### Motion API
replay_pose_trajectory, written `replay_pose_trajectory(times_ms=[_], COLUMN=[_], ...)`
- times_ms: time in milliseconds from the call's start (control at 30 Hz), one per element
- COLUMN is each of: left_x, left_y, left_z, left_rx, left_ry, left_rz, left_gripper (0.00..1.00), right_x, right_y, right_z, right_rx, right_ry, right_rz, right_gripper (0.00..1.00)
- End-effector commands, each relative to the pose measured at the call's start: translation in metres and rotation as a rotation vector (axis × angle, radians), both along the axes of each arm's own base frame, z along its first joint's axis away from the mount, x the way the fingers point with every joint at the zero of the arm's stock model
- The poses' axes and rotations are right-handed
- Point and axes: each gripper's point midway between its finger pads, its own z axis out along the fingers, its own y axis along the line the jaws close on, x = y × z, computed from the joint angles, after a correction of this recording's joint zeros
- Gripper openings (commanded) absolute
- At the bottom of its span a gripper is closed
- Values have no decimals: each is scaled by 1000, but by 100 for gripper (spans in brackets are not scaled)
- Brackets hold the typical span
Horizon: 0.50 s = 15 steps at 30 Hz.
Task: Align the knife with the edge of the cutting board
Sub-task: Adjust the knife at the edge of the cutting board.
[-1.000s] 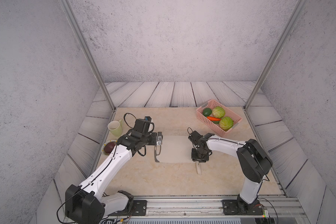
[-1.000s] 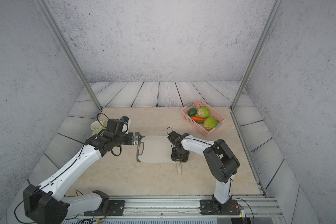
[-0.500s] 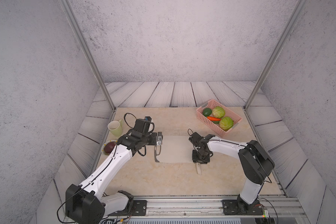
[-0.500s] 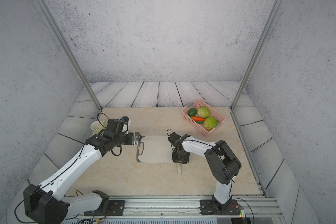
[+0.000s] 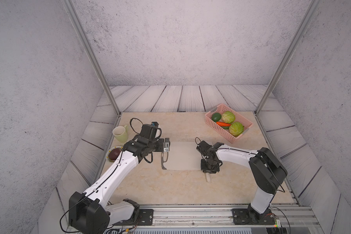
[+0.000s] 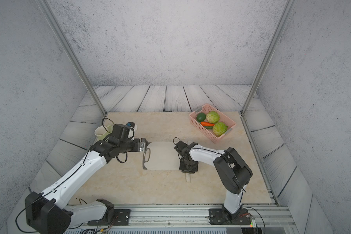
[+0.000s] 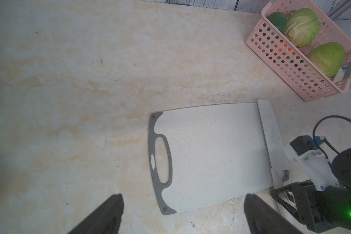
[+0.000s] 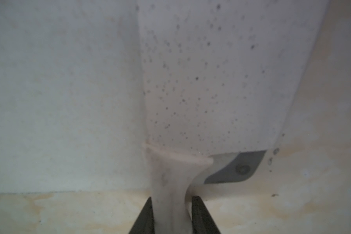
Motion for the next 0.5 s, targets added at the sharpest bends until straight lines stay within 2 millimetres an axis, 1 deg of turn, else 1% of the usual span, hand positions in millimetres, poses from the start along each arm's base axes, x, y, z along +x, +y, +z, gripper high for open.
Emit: replay_pose_trajectory(times_ms=[0,467], left_x=[1,1], left_y=[-2,-3], left_z=[6,5], left_rx=[8,11], left_ry=[-10,-10], left_rz=[-5,-7], left_gripper=[98,98], right_x=[-3,-4], right_y=[-6,-6], right_z=[6,8], right_rx=[-23,-33], right_ry=[-16,-21], right_rz=[-5,15], right_gripper=[30,25])
